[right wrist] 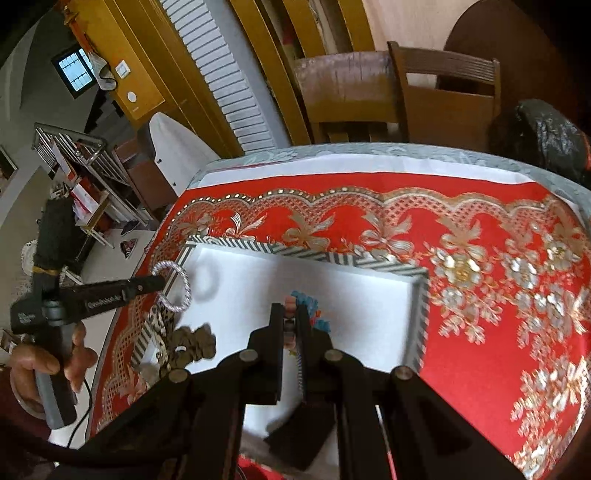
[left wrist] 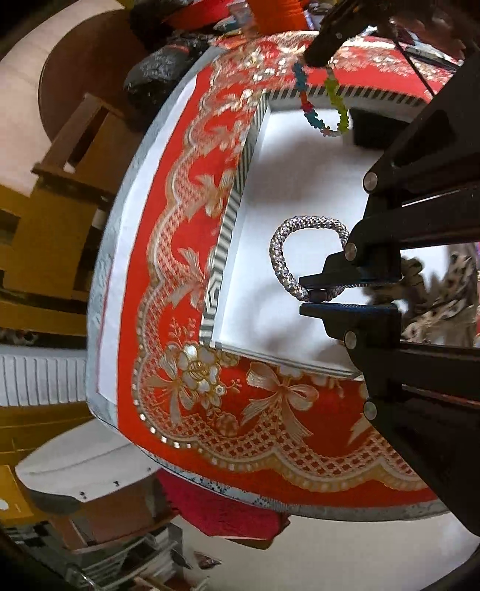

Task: Organize jewelry
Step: 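Carry the silver bracelet into the tray and open left tool while right releases its bracelet there, then withdraw both tools from the tray back over the remaining bracelets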

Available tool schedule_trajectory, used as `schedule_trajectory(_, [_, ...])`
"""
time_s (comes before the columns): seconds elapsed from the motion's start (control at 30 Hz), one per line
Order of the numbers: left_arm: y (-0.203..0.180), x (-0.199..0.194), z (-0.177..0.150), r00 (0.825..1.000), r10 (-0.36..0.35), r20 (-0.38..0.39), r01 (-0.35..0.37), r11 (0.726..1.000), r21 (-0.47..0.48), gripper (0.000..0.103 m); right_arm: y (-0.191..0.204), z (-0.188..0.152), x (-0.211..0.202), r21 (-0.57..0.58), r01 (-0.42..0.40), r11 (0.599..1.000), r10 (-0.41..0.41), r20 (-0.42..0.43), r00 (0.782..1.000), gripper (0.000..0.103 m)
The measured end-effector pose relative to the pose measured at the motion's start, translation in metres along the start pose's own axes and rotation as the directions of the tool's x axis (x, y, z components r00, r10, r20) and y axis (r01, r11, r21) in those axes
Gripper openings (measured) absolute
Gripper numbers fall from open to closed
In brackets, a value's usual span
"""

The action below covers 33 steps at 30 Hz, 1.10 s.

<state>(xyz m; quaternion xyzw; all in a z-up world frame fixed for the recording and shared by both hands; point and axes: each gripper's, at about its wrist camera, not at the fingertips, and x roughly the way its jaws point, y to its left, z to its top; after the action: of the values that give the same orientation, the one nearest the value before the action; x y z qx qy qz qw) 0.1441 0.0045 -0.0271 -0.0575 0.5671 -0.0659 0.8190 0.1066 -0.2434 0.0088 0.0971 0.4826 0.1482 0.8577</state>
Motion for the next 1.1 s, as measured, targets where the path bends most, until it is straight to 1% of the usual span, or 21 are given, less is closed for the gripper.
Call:
schedule_trajectory(0.07, [0.002, 0.011, 0.004, 1.000, 0.009, -0.013, -0.009, 1.000, -0.008, 0.000, -0.006, 0.003, 0.011, 0.018, -0.008, 1.000, 0.008, -0.009, 1.000, 0.006])
schedule_trajectory(0.13, [0.003, 0.024, 0.007, 0.999, 0.023, -0.027, -0.023, 1.000, -0.015, 0.000, -0.017, 0.003, 0.025, 0.038, 0.000, 0.999, 0.001, -0.033, 0.999, 0.006])
schedule_trajectory(0.2, [0.004, 0.036, 0.007, 0.998, 0.032, -0.049, -0.033, 0.999, -0.021, 0.000, -0.032, -0.001, 0.037, 0.058, 0.036, 0.998, -0.032, -0.064, 0.997, 0.006])
schedule_trajectory(0.33, [0.004, 0.047, 0.006, 0.997, 0.053, -0.063, -0.054, 0.999, -0.004, 0.000, -0.061, -0.013, 0.047, 0.099, 0.119, 0.988, -0.107, -0.119, 0.987, 0.006])
schedule_trajectory(0.43, [0.003, 0.050, 0.003, 0.996, 0.065, -0.065, -0.066, 0.998, 0.000, 0.000, -0.067, -0.020, 0.050, 0.087, 0.158, 0.984, -0.145, -0.141, 0.979, 0.006])
schedule_trajectory(0.53, [0.001, 0.047, 0.001, 0.996, 0.081, -0.047, -0.081, 0.997, 0.001, 0.000, -0.064, -0.025, 0.052, 0.046, 0.204, 0.978, -0.195, -0.145, 0.970, 0.007])
schedule_trajectory(0.57, [0.000, 0.046, 0.000, 0.996, 0.079, -0.042, -0.079, 0.997, 0.005, 0.000, -0.062, -0.027, 0.051, 0.033, 0.218, 0.975, -0.212, -0.144, 0.967, 0.011])
schedule_trajectory(0.6, [0.000, 0.045, 0.000, 0.996, 0.075, -0.037, -0.075, 0.997, 0.009, 0.000, -0.061, -0.028, 0.052, 0.023, 0.229, 0.973, -0.224, -0.143, 0.964, 0.019])
schedule_trajectory(0.63, [0.000, 0.044, -0.001, 0.996, 0.077, -0.034, -0.077, 0.997, 0.010, 0.000, -0.059, -0.029, 0.051, 0.016, 0.234, 0.972, -0.230, -0.139, 0.963, 0.024])
schedule_trajectory(0.67, [0.001, 0.043, -0.001, 0.996, 0.081, -0.032, -0.081, 0.997, 0.009, 0.007, -0.058, -0.030, 0.051, 0.007, 0.243, 0.970, -0.240, -0.133, 0.962, 0.038])
schedule_trajectory(0.7, [0.002, 0.042, -0.001, 0.996, 0.080, -0.030, -0.080, 0.997, 0.003, 0.011, -0.058, -0.032, 0.050, 0.003, 0.246, 0.969, -0.244, -0.130, 0.961, 0.043])
schedule_trajectory(0.73, [0.003, 0.040, -0.001, 0.997, 0.076, -0.027, -0.076, 0.997, -0.003, 0.015, -0.055, -0.033, 0.048, 0.003, 0.226, 0.974, -0.224, -0.126, 0.966, 0.043])
schedule_trajectory(0.77, [0.004, 0.038, -0.001, 0.997, 0.071, -0.023, -0.071, 0.997, -0.011, 0.016, -0.056, -0.033, 0.045, 0.001, 0.220, 0.975, -0.218, -0.121, 0.968, 0.043])
schedule_trajectory(0.87, [0.008, 0.029, -0.002, 0.997, 0.070, -0.011, -0.071, 0.997, -0.027, 0.018, -0.048, -0.034, 0.032, -0.015, 0.236, 0.972, -0.236, -0.090, 0.967, 0.044])
schedule_trajectory(0.97, [0.009, 0.016, -0.003, 0.997, 0.076, 0.011, -0.076, 0.997, -0.027, 0.018, -0.042, -0.034, 0.018, -0.001, 0.211, 0.978, -0.211, -0.057, 0.976, 0.045])
schedule_trajectory(1.1, [0.001, -0.007, -0.011, 0.993, 0.101, 0.055, -0.101, 0.995, 0.006, 0.018, -0.032, -0.035, -0.005, 0.008, 0.203, 0.979, -0.203, -0.011, 0.979, 0.047])
